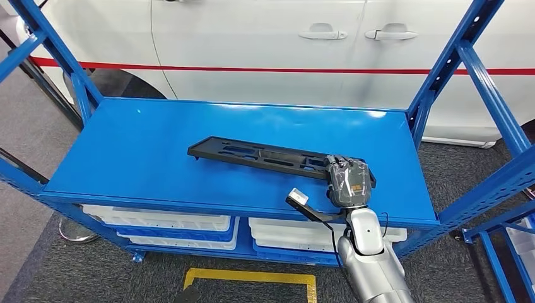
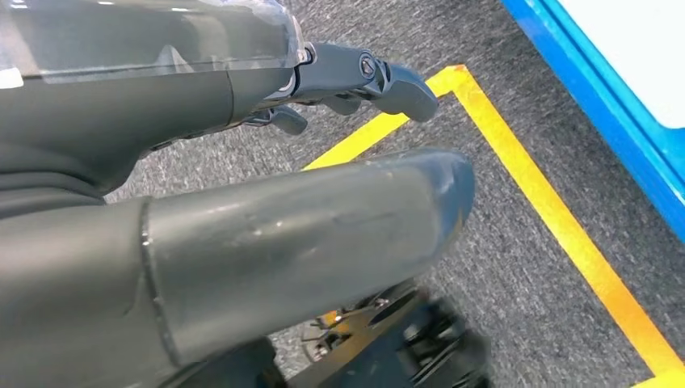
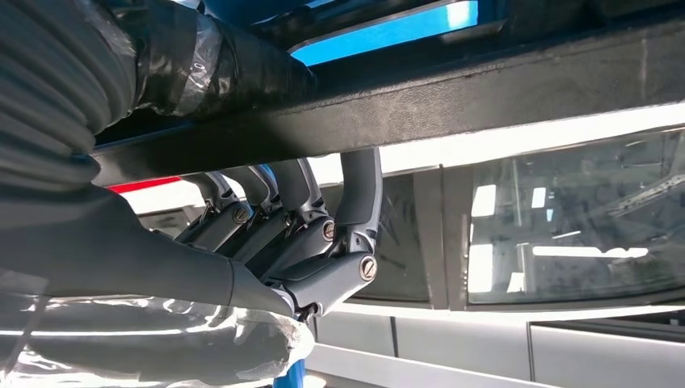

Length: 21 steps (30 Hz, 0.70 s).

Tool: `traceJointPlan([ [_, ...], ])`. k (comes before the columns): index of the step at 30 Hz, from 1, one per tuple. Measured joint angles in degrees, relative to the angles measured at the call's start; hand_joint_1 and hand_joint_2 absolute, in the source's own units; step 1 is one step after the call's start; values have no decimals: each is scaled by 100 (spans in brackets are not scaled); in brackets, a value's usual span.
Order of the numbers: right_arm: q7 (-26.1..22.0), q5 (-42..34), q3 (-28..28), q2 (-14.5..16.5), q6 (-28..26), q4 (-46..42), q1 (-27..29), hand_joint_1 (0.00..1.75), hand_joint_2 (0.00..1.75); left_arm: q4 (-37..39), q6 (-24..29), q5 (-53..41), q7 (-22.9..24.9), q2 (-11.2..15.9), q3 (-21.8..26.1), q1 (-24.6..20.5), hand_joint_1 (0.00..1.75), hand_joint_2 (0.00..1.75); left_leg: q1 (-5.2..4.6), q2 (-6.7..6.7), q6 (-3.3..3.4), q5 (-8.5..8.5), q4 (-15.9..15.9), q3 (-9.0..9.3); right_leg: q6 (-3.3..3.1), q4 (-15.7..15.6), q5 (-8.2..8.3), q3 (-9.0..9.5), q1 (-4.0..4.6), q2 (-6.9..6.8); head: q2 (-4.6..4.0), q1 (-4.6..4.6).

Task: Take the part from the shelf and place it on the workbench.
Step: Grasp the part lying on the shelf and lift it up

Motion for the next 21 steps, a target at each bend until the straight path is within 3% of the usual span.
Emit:
traceJointPlan([
  [1,0,-1,0,0,1,1,4,175,175,0,0,0,0,0,0,8,0,0,6,0,-15,-36,210,-105,-1,1,-1,0,1,0,0,-1],
  [2,0,-1,0,0,1,1,7,175,175,0,1,2,-4,1,0,13,0,0,12,1,-23,48,192,-103,0,4,-3,3,0,3,0,-1],
  [4,-4,-3,-1,0,2,-5,10,175,175,-1,14,30,-32,4,1,11,0,0,27,4,-19,446,-441,192,17,17,-14,12,-4,14,0,-1],
  [6,-54,-38,-17,0,2,-58,25,175,175,-2,69,100,-103,7,3,-3,0,0,18,1,17,693,-1134,526,61,41,-28,4,10,25,0,0],
  [7,-117,-79,-35,1,2,-116,41,175,175,-2,105,141,-151,6,7,-7,0,0,6,-2,43,723,-1303,599,88,49,-28,-7,17,28,0,1],
  [11,-821,-508,-191,61,2,-571,122,175,175,-2,254,292,-362,7,31,10,0,0,-18,-4,191,752,-1405,614,209,67,-41,-43,3,32,0,2],
  [13,-1681,-1041,-387,230,3,-1013,202,175,175,-2,440,336,-503,4,47,21,0,0,0,2,263,784,-1450,628,248,425,-276,-211,-7,27,0,5],
  [15,-2639,-1594,-582,512,1,-1660,351,175,175,-2,709,343,-652,-4,54,66,0,0,-7,12,299,777,-1447,626,272,1180,-648,-566,-9,23,0,8],
  [16,-2957,-1752,-625,659,0,-2021,438,175,175,-2,810,345,-704,-8,55,98,0,44,-10,16,307,768,-1441,630,282,1529,-763,-737,-10,22,0,7],
  [17,-3080,-1793,-616,765,0,-2304,515,175,175,-2,844,355,-728,-11,59,126,0,87,-12,16,312,757,-1435,636,286,1697,-765,-824,-12,19,0,6],
  [18,-3127,-1793,-590,854,1,-2558,580,175,175,-2,826,378,-742,-15,67,146,0,131,-11,7,311,744,-1426,645,283,1649,-655,-807,-15,16,0,7],
  [19,-3148,-1793,-566,918,2,-2747,623,175,175,-2,768,410,-754,-20,79,158,0,175,-9,-8,306,728,-1413,655,271,1368,-456,-676,-17,12,0,7],
  [21,-3282,-1873,-526,1017,3,-3070,656,175,175,-2,596,486,-777,-32,115,169,0,175,-21,-43,267,689,-1374,659,222,566,-107,-302,-4,7,0,8],
])
